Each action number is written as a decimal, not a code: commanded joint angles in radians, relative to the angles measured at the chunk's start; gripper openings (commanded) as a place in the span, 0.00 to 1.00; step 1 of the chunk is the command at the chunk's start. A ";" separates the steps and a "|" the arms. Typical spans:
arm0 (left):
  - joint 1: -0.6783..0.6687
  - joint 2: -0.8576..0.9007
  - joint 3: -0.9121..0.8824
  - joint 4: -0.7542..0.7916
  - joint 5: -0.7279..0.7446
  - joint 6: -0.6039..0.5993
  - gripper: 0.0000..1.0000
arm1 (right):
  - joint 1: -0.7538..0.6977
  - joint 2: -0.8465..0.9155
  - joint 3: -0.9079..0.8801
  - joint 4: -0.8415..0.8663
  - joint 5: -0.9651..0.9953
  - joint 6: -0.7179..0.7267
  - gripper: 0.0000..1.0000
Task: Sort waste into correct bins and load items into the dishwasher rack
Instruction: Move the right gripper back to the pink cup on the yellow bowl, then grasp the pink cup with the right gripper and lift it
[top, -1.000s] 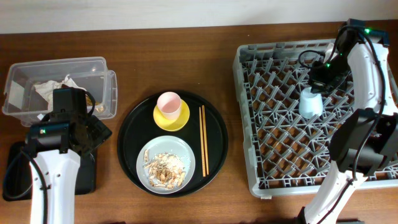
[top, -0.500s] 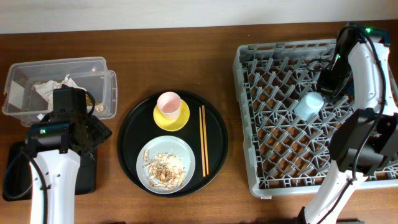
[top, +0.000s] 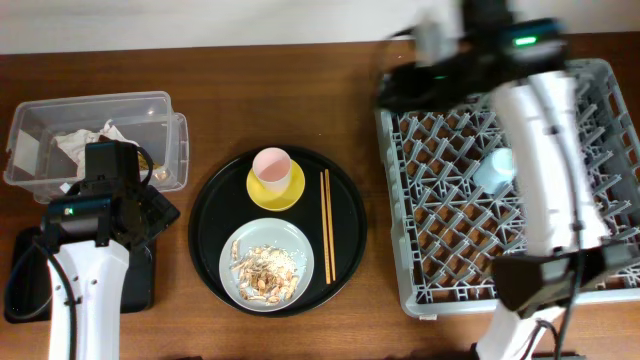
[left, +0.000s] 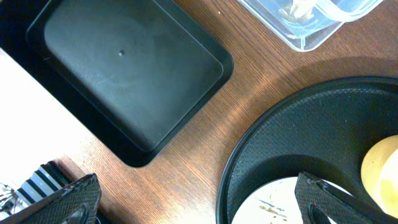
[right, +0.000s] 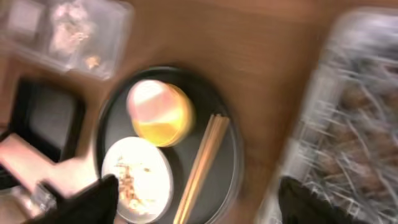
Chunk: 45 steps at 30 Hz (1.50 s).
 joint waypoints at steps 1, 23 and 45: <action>0.005 -0.005 0.000 0.001 0.001 -0.013 0.99 | 0.222 0.065 -0.029 0.085 0.197 0.072 0.90; 0.005 -0.005 0.000 0.001 0.000 -0.013 0.99 | 0.618 0.427 -0.029 0.300 0.694 0.179 0.29; 0.005 -0.005 0.000 0.001 0.000 -0.013 0.99 | 0.620 0.273 0.232 0.089 0.671 0.257 0.04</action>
